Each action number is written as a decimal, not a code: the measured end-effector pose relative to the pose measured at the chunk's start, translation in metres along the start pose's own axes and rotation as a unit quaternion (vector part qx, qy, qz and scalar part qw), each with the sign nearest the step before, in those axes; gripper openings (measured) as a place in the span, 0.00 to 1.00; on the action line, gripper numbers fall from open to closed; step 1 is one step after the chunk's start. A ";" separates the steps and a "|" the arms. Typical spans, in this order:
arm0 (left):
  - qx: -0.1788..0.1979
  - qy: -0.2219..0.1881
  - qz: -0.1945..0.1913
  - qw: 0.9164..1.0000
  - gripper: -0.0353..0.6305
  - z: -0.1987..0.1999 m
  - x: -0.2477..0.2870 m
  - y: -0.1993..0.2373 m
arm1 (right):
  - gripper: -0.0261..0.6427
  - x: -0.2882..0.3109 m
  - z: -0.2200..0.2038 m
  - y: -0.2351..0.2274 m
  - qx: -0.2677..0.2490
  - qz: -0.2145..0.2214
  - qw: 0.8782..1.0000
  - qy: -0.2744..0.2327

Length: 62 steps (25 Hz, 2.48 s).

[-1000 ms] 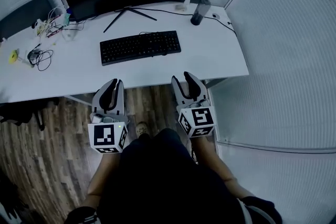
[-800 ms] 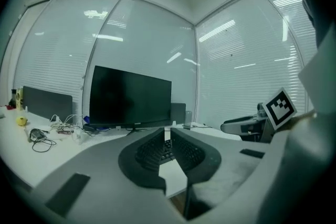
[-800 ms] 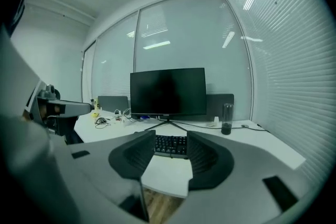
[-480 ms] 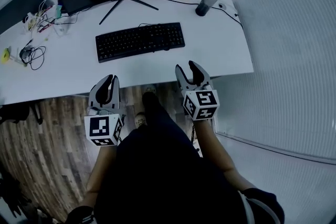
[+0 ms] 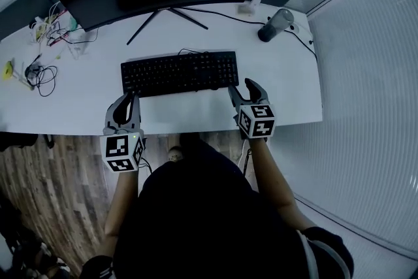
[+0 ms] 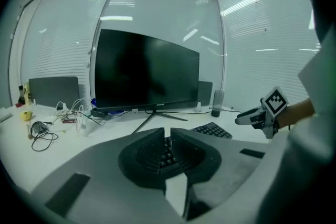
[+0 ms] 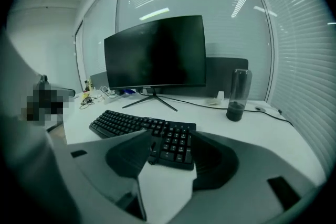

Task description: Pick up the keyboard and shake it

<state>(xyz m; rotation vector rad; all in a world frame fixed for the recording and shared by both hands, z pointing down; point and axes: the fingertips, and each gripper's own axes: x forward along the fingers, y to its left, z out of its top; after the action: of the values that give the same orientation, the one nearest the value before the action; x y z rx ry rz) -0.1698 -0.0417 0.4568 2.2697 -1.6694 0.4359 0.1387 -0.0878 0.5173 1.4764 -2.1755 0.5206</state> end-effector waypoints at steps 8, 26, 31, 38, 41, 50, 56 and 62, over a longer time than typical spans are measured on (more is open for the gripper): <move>-0.009 0.104 0.029 0.994 0.10 -0.048 0.066 0.031 | 0.39 0.064 -0.015 -0.041 0.017 0.048 0.996 0.072; -0.033 0.274 0.047 0.960 0.36 -0.125 0.101 0.074 | 0.42 0.097 -0.031 -0.060 0.085 0.116 0.982 0.123; -0.043 0.269 0.044 0.961 0.35 -0.126 0.103 0.076 | 0.45 0.094 -0.035 -0.056 0.114 0.136 0.975 0.135; -0.071 0.262 0.028 0.962 0.34 -0.126 0.105 0.079 | 0.46 0.101 -0.054 -0.044 0.166 0.192 0.952 0.171; -0.073 0.262 0.024 0.962 0.34 -0.125 0.105 0.078 | 0.46 0.105 -0.056 -0.044 0.186 0.198 0.946 0.177; -0.075 0.261 0.015 0.962 0.33 -0.124 0.105 0.080 | 0.46 0.105 -0.053 -0.033 0.197 0.220 0.934 0.199; -0.090 0.256 0.012 0.962 0.33 -0.124 0.103 0.083 | 0.36 0.084 -0.016 -0.039 0.300 0.271 0.906 0.122; -0.091 0.252 0.015 0.963 0.33 -0.123 0.104 0.087 | 0.48 0.082 0.009 -0.034 0.427 0.335 0.837 0.069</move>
<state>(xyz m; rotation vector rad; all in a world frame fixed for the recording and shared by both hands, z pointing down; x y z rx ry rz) -0.2324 -0.1071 0.6158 1.8049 -1.4141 0.7592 0.1426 -0.1670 0.5574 0.8700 -2.4100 1.9723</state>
